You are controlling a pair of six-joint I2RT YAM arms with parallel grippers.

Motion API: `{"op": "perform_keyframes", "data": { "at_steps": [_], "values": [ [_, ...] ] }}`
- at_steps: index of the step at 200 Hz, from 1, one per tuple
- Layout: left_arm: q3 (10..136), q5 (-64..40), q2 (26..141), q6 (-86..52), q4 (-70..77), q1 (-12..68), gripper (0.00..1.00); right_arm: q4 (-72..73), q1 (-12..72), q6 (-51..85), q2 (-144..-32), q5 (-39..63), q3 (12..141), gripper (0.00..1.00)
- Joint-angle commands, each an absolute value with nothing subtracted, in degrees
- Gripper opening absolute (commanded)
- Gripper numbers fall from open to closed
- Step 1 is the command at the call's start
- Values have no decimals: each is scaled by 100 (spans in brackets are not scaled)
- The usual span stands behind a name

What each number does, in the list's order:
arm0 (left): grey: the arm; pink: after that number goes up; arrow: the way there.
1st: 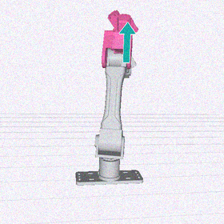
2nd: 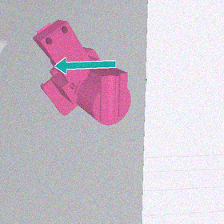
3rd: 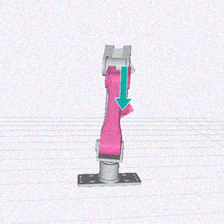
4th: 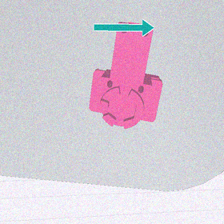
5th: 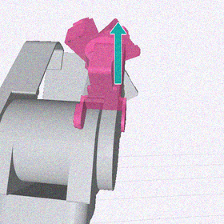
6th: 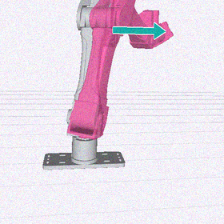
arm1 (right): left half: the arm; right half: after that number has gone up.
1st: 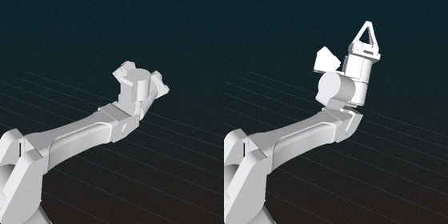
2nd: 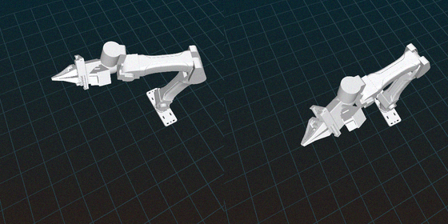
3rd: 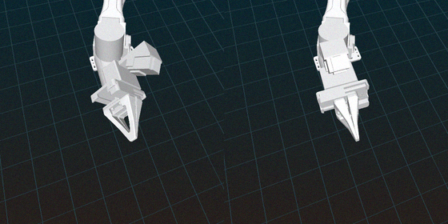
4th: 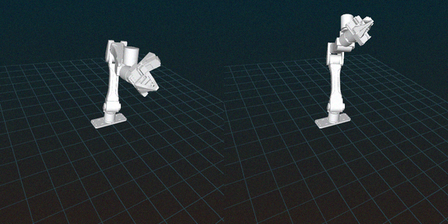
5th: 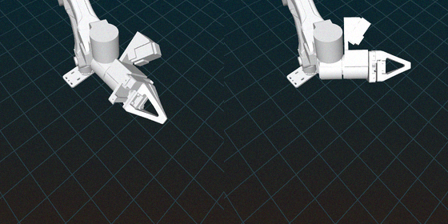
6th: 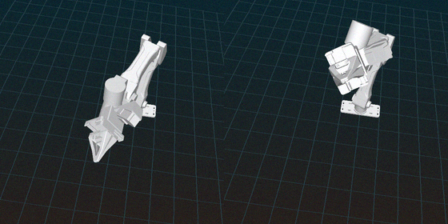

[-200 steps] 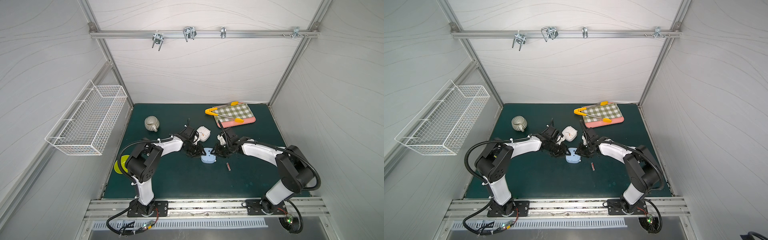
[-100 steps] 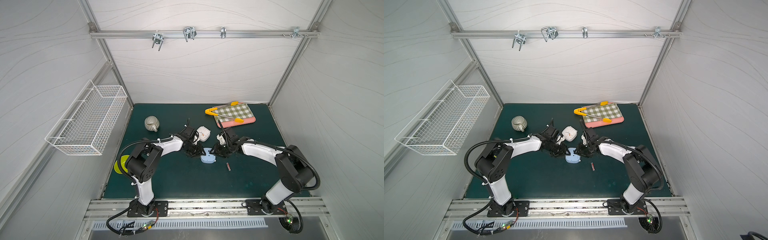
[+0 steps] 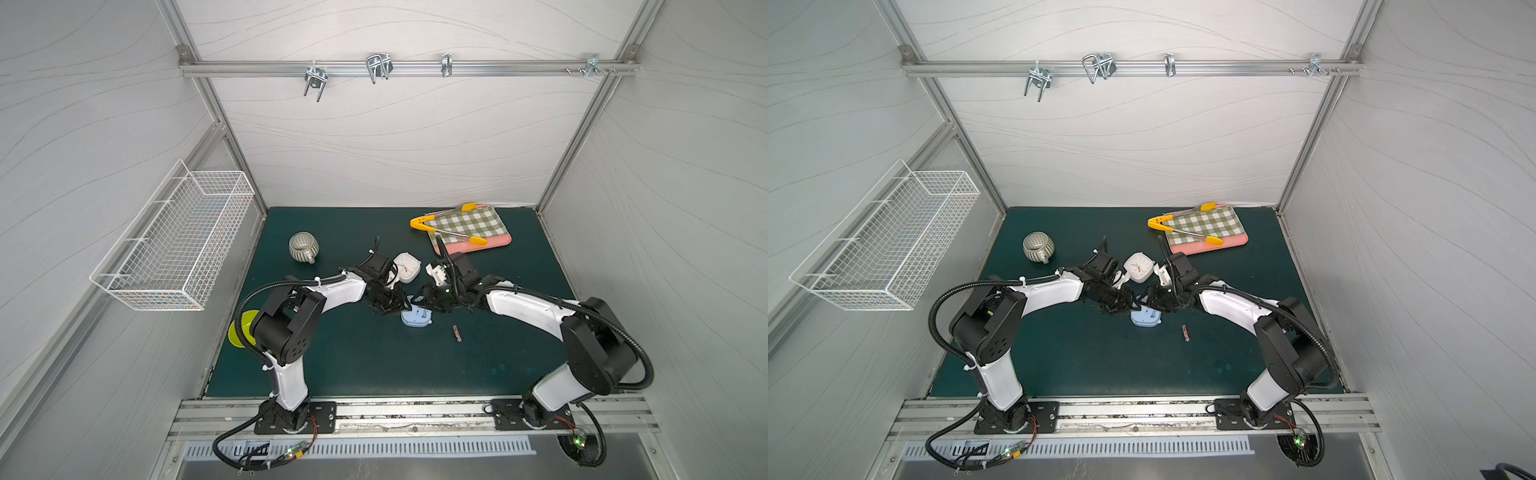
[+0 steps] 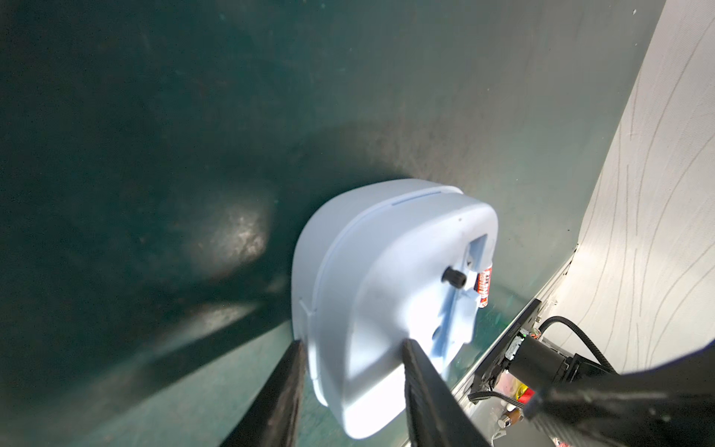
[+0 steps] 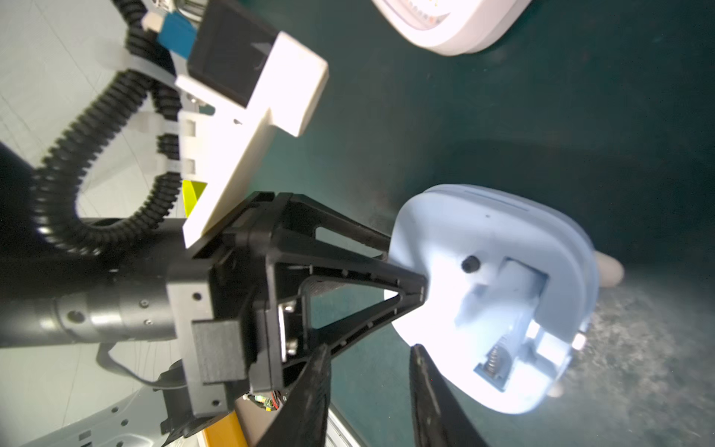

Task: Insert the battery into the alarm
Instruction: Remove the cover from the alarm.

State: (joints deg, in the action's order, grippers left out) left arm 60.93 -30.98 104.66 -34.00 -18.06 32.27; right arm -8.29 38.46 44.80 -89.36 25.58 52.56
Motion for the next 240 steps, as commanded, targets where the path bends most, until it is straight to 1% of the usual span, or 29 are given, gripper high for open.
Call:
{"op": "perform_keyframes", "data": {
  "at_steps": [1,20,37,49,62,79,160,202,240],
  "values": [
    [6131,-2896,10564,-3331,-1951,3261,43,-743,3872,4522,-8854,2655,5230,36],
    [6135,-2898,10566,-3324,-1953,3261,43,-962,3870,4446,-8771,2355,5259,37],
    [6135,-2892,10559,-3327,-1954,3260,43,-1664,3867,4445,-8771,1689,5435,37],
    [6127,-2892,10548,-3316,-1960,3261,43,-2015,3813,4492,-8889,1533,5537,35],
    [6126,-2897,10543,-3313,-1951,3260,43,-2170,3733,4592,-9043,1642,5607,31],
    [6117,-2891,10556,-3305,-1951,3261,43,-2051,3700,4678,-9149,1808,5597,30],
    [6109,-2887,10538,-3305,-1969,3261,43,-1583,3498,4825,-9565,2335,5625,30],
    [6135,-2888,10581,-3296,-1986,3260,43,-1377,3481,4913,-9695,2542,5585,23],
    [6131,-2887,10582,-3296,-1986,3253,43,-1306,3454,4946,-9745,2654,5568,14]
  ]
}}
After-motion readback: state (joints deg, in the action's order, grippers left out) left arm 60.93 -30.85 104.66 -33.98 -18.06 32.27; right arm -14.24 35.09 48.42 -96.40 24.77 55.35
